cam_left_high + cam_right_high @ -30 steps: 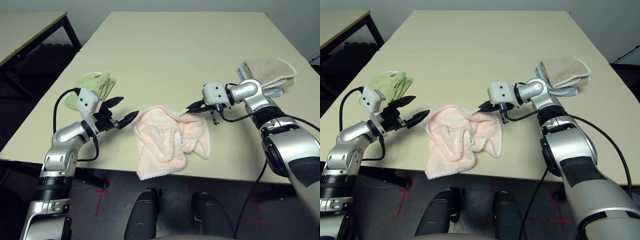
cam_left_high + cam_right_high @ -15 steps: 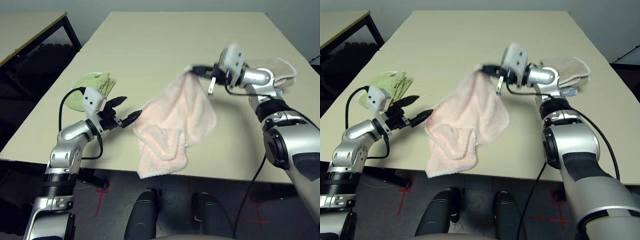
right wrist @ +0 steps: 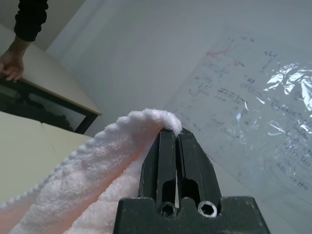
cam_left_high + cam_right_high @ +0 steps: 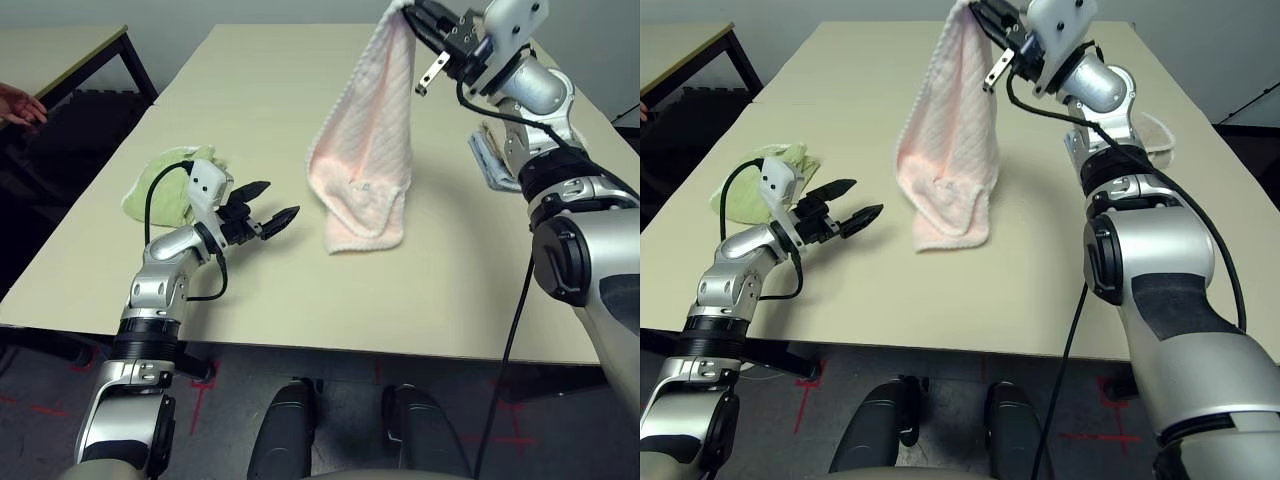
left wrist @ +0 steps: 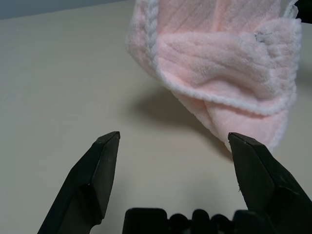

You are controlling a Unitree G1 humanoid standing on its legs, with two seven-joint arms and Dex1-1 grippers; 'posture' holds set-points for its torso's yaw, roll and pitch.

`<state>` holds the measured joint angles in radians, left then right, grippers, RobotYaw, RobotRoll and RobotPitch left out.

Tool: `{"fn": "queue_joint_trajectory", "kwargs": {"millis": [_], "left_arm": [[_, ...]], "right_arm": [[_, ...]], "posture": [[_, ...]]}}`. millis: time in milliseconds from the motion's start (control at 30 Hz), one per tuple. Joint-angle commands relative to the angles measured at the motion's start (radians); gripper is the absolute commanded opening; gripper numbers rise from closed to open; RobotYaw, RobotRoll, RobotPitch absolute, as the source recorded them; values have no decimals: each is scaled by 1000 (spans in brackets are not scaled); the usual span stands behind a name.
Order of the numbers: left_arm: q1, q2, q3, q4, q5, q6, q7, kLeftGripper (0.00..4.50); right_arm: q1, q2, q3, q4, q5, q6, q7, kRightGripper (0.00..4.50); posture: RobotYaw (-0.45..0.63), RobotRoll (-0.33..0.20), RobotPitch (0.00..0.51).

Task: Fold the towel and set it aside.

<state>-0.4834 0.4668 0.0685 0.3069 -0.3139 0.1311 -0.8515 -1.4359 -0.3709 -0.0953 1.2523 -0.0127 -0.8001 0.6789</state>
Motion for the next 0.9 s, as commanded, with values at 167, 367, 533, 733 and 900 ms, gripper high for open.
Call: {"fn": "queue_joint_trajectory", "kwargs": {"millis": [167, 367, 533, 733, 900], "left_arm": [[3, -19, -8, 17, 13, -16, 4, 4500], [-9, -31, -11, 35, 18, -28, 12, 4500], [-17, -45, -16, 32, 14, -22, 14, 4500], [16, -56, -68, -104, -29, 113, -34, 4500], [63, -35, -90, -189, -23, 172, -41, 4500]], "right_arm": [[-65, 12, -24, -18, 44, -71, 38, 39], [-95, -2, -20, -9, 34, -63, 39, 39], [-50, 16, -5, -6, 27, -38, 80, 39], [-51, 24, 40, 1, -36, 19, 23, 39], [-88, 38, 62, 13, -86, 88, -107, 39]], "posture": [[38, 0, 89], [38, 0, 89], [35, 0, 93], [43, 0, 97], [62, 0, 101]]}}
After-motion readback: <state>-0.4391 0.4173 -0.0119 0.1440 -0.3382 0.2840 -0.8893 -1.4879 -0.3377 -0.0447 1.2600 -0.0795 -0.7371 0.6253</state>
